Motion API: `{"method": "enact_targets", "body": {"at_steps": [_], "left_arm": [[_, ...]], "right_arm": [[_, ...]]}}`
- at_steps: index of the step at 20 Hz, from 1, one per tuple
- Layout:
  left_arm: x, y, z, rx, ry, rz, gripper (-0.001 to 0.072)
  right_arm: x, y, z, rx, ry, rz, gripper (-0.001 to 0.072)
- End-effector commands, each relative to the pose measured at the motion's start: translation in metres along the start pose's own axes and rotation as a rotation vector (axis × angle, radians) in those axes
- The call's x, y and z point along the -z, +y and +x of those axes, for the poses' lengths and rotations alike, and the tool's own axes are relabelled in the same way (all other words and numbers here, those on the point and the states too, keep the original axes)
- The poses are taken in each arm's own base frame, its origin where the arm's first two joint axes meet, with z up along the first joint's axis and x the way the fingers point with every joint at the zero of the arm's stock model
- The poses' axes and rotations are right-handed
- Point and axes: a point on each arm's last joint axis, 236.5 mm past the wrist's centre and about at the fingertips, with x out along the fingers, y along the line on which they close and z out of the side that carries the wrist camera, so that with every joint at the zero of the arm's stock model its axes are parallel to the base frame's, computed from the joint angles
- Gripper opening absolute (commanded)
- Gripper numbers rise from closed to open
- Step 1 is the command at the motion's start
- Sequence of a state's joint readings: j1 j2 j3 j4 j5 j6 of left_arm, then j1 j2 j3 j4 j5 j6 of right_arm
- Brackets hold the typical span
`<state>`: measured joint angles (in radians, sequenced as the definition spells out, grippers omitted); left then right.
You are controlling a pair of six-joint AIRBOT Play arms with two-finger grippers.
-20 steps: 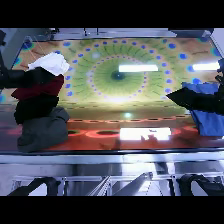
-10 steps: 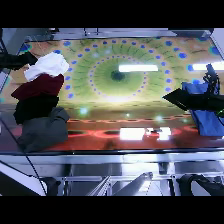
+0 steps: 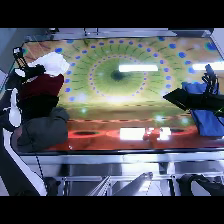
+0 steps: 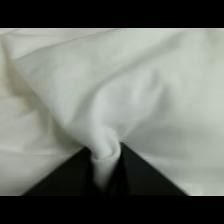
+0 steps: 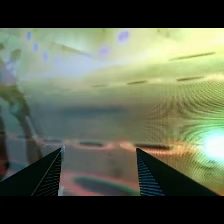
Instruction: Fold the shirts.
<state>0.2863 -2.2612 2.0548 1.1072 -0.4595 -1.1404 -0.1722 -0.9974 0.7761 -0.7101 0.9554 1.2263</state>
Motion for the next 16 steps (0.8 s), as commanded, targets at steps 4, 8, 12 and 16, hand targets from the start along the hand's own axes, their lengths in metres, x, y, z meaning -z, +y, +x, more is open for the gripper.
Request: {"method": "enact_targets", "body": {"at_steps": [4,8,12,16], "left_arm": [[-0.053,-0.036,-0.038,0.056,-0.051,0.047,0.0019],[-0.173,-0.115,-0.142,0.125,-0.287,0.135,0.002],[-0.214,-0.247,-0.274,0.37,-0.343,0.217,0.002],[-0.165,-0.367,-0.385,0.716,-0.189,0.259,0.002]], "right_arm": [[-0.001,-0.001,0.0,0.003,-0.006,0.0,0.0504],[-0.002,-0.001,0.0,0.003,-0.007,-0.021,0.0503],[-0.002,-0.001,0.0,0.003,-0.006,-0.073,0.0502],[0.011,0.006,-0.006,-0.014,0.044,-0.124,0.05]]}}
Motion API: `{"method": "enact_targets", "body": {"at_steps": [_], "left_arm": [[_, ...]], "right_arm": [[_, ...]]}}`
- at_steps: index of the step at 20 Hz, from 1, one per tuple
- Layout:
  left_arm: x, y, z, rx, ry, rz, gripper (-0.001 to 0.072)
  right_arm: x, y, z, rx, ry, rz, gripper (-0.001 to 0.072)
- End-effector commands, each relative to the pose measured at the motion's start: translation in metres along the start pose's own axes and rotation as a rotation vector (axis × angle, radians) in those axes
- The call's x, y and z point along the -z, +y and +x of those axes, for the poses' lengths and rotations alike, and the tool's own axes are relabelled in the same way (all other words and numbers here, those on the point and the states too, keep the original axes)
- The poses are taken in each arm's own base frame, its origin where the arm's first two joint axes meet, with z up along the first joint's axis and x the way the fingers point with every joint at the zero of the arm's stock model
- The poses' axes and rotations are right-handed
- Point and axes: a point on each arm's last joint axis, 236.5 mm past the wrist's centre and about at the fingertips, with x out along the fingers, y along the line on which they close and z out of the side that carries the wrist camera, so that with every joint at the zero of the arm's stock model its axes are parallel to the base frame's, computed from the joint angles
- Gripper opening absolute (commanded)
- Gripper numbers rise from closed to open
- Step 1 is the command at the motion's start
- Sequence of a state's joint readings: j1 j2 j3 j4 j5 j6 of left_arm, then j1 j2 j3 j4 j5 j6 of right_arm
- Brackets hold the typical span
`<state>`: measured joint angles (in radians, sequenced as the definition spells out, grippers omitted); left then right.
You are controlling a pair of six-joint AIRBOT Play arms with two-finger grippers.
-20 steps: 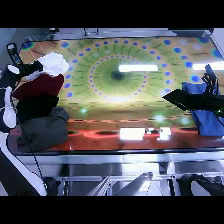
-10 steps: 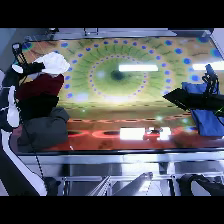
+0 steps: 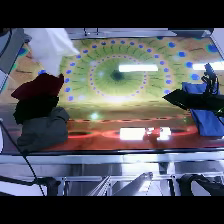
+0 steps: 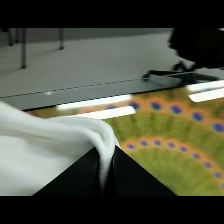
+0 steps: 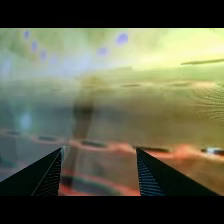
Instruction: Fold the shirts.
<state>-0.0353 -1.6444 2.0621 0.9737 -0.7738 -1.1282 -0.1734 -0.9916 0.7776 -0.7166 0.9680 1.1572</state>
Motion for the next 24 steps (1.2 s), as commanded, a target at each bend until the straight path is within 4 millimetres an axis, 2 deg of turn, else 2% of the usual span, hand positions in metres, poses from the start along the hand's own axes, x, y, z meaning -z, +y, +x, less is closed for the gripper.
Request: {"method": "enact_targets", "body": {"at_steps": [1,4,6,9,10,12,13,15,16,18,20,22,24], "left_arm": [[0.012,-0.128,-0.044,0.272,0.138,-0.051,0.002],[0.071,-0.168,-0.043,0.354,0.321,-0.129,0.002],[0.107,-0.181,-0.034,0.377,0.403,-0.149,0.002],[0.155,-0.186,-0.017,0.387,0.513,-0.181,0.0023],[0.168,-0.186,-0.014,0.387,0.555,-0.205,0.0159],[0.191,-0.178,-0.018,0.39,0.648,-0.234,0.072],[0.202,-0.171,-0.025,0.39,0.706,-0.236,0.072],[0.23,-0.138,-0.046,0.328,0.845,-0.216,0.0717],[0.245,-0.12,-0.057,0.282,0.92,-0.226,0.0717],[0.28,-0.103,-0.077,0.262,1.045,-0.285,0.0716],[0.324,-0.101,-0.096,0.261,1.171,-0.353,0.0716],[0.372,-0.11,-0.114,0.271,1.281,-0.395,0.0715],[0.412,-0.12,-0.125,0.283,1.34,-0.396,0.0715]], "right_arm": [[0.013,0.01,-0.008,-0.028,0.055,-0.054,0.05],[0.014,0.015,-0.033,-0.044,0.059,-0.057,0.05],[0.008,0.011,-0.046,-0.03,0.022,-0.05,0.05],[0.008,0.008,-0.046,-0.028,0.025,-0.041,0.0502],[0.009,0.007,-0.043,-0.029,0.035,-0.036,0.0503],[0.012,0.004,-0.038,-0.034,0.058,-0.023,0.0507],[0.016,0.003,-0.036,-0.038,0.075,-0.015,0.0508],[0.02,0.001,-0.028,-0.052,0.105,0.008,0.0509],[0.023,-0.001,-0.02,-0.055,0.125,0.015,0.0509],[0.031,-0.005,0.001,-0.058,0.174,0.03,0.0509],[0.044,-0.008,0.028,-0.062,0.24,0.034,0.0509],[0.062,-0.006,0.061,-0.067,0.305,0.023,0.0508],[0.08,0.006,0.092,-0.108,0.352,0.017,0.0508]]}}
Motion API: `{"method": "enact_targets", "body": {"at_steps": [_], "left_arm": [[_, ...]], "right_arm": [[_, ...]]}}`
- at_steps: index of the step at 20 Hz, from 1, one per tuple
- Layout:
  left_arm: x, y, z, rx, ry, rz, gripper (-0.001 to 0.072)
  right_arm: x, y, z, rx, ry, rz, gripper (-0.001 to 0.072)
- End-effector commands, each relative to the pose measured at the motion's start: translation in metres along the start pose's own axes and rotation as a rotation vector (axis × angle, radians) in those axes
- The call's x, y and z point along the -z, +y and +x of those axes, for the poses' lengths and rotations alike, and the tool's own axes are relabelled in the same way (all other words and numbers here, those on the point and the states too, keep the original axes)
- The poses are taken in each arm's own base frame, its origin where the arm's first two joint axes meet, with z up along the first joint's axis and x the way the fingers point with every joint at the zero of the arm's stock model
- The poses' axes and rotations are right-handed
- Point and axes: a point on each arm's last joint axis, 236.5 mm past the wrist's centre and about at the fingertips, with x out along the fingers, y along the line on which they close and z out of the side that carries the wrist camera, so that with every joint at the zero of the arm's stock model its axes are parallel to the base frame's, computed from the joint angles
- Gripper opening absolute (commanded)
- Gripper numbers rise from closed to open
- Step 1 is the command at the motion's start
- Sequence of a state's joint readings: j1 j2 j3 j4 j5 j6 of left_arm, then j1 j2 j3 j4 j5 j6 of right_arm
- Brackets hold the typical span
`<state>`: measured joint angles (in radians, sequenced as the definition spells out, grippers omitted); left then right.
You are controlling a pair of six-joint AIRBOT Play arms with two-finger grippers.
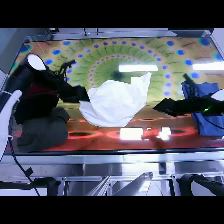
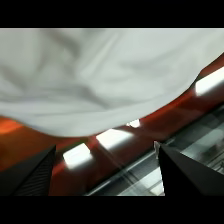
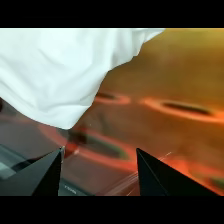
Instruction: Fold the shirts.
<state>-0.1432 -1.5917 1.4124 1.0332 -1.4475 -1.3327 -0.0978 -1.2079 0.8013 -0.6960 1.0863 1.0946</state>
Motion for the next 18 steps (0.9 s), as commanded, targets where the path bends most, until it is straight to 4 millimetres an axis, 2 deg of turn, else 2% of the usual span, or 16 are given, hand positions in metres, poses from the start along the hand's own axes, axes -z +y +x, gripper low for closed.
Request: {"method": "enact_targets", "body": {"at_steps": [1,3,5,7,9,10,11,12,13,14,15,18], "left_arm": [[0.047,0.019,0.055,0.0,0.119,-0.033,0.0714],[0.043,0.031,0.075,-0.032,0.064,-0.051,0.0697],[0.026,0.042,0.082,-0.063,-0.027,-0.064,0.0697],[0.009,0.041,0.085,-0.041,-0.111,-0.066,0.0696],[0.001,0.034,0.087,-0.002,-0.142,-0.069,0.0694],[0.001,0.031,0.09,0.017,-0.128,-0.069,0.0538],[0.001,0.028,0.093,0.037,-0.113,-0.056,0.0277],[0.0,0.025,0.095,0.051,-0.103,-0.057,0.0054],[-0.002,0.023,0.096,0.065,-0.101,-0.06,0.0015],[-0.004,0.022,0.096,0.069,-0.097,-0.055,0.0013],[-0.007,0.02,0.092,0.073,-0.098,-0.045,0.0013],[-0.017,0.002,0.072,0.1,-0.095,0.009,0.0012]], "right_arm": [[0.012,0.013,0.064,-0.065,0.074,-0.001,0.0508],[0.012,0.024,0.092,-0.13,0.068,0.016,0.0508],[0.005,0.026,0.11,-0.172,0.036,0.048,0.0507],[0.0,0.019,0.12,-0.176,0.027,0.083,0.0505],[-0.004,0.016,0.127,-0.177,0.032,0.092,0.0501],[-0.008,0.017,0.128,-0.182,0.025,0.097,0.0491],[-0.015,0.02,0.129,-0.195,0.01,0.084,0.0342],[-0.022,0.025,0.128,-0.215,-0.015,0.068,0.02],[-0.031,0.031,0.126,-0.238,-0.044,0.064,0.0196],[-0.04,0.037,0.124,-0.261,-0.073,0.061,0.0129],[-0.047,0.041,0.122,-0.275,-0.094,0.052,0.0016],[-0.053,0.055,0.115,-0.316,-0.093,0.026,0.0015]]}}
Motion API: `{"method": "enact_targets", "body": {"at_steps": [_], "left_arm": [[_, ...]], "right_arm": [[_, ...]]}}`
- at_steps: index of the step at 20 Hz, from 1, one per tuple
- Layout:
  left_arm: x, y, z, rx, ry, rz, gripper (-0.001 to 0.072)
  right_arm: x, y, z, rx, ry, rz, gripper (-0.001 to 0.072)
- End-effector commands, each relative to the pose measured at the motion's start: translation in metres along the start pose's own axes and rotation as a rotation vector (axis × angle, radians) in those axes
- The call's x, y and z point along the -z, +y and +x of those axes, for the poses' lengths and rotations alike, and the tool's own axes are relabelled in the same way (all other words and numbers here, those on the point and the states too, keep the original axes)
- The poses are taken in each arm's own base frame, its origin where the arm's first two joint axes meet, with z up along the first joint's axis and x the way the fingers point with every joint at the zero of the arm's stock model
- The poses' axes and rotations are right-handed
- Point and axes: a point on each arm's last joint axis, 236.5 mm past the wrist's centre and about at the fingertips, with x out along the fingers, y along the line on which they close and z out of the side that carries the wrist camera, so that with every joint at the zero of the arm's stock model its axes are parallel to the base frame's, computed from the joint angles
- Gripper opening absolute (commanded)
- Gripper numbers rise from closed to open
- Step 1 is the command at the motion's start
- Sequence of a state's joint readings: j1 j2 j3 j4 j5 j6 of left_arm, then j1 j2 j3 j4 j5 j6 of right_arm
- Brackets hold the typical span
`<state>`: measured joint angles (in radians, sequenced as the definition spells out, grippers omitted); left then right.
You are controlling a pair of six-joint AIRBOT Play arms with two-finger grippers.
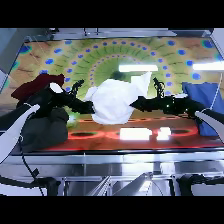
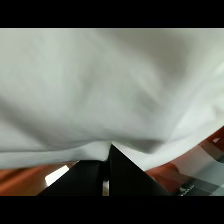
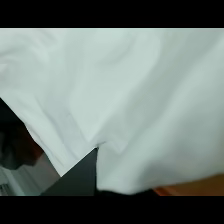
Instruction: Fold the shirts.
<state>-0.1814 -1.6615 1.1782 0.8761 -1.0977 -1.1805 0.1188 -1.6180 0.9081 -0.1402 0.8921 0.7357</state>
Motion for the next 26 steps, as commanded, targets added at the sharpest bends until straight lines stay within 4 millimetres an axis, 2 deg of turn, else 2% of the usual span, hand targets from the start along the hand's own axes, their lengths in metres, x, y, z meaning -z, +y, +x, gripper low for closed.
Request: {"method": "enact_targets", "body": {"at_steps": [1,3,4,5,7,9,10,11,12,13,14,15,16,18,19,22,26], "left_arm": [[-0.012,-0.026,-0.021,0.05,0.013,0.064,0.0012],[-0.027,-0.061,-0.057,0.091,-0.037,0.139,0.0012],[-0.036,-0.088,-0.082,0.134,-0.089,0.189,0.0012],[-0.046,-0.125,-0.12,0.186,-0.173,0.26,0.0012],[-0.049,-0.198,-0.2,0.259,-0.35,0.41,0.0012],[-0.032,-0.272,-0.286,0.328,-0.54,0.572,0.0012],[-0.015,-0.307,-0.33,0.351,-0.65,0.657,0.0012],[0.002,-0.333,-0.368,0.349,-0.753,0.728,0.0013],[0.02,-0.355,-0.403,0.34,-0.858,0.793,0.0014],[0.037,-0.372,-0.427,0.328,-0.937,0.845,0.0015],[0.051,-0.381,-0.445,0.305,-0.995,0.879,0.0015],[0.059,-0.385,-0.452,0.285,-1.023,0.895,0.0016],[0.059,-0.383,-0.45,0.266,-1.019,0.885,0.0015],[0.044,-0.368,-0.425,0.238,-0.926,0.813,0.0015],[0.033,-0.357,-0.403,0.227,-0.85,0.772,0.0016],[-0.012,-0.294,-0.32,0.144,-0.569,0.596,0.0015],[-0.051,-0.185,-0.211,0.093,-0.192,0.364,0.0016]], "right_arm": [[-0.007,0.031,-0.005,-0.093,0.001,-0.043,0.0015],[-0.007,0.07,-0.024,-0.185,0.02,-0.136,0.0015],[-0.012,0.095,-0.043,-0.222,0.004,-0.196,0.0015],[-0.021,0.123,-0.065,-0.255,-0.033,-0.263,0.0014],[-0.041,0.195,-0.131,-0.297,-0.175,-0.46,0.0015],[-0.044,0.275,-0.208,-0.307,-0.356,-0.69,0.0015],[-0.038,0.319,-0.252,-0.298,-0.47,-0.816,0.0015],[-0.029,0.355,-0.29,-0.27,-0.584,-0.945,0.0015],[-0.019,0.386,-0.326,-0.208,-0.703,-1.066,0.0015],[-0.01,0.408,-0.355,-0.126,-0.809,-1.157,0.0015],[-0.005,0.42,-0.374,-0.055,-0.885,-1.216,0.0015],[-0.003,0.425,-0.386,-0.014,-0.933,-1.24,0.0015],[-0.005,0.424,-0.387,-0.003,-0.938,-1.238,0.0015],[-0.022,0.403,-0.361,-0.04,-0.83,-1.143,0.0015],[-0.033,0.385,-0.337,-0.072,-0.732,-1.065,0.0015],[-0.066,0.317,-0.256,-0.141,-0.446,-0.808,0.0015],[-0.094,0.201,-0.148,-0.155,-0.145,-0.43,0.0016]]}}
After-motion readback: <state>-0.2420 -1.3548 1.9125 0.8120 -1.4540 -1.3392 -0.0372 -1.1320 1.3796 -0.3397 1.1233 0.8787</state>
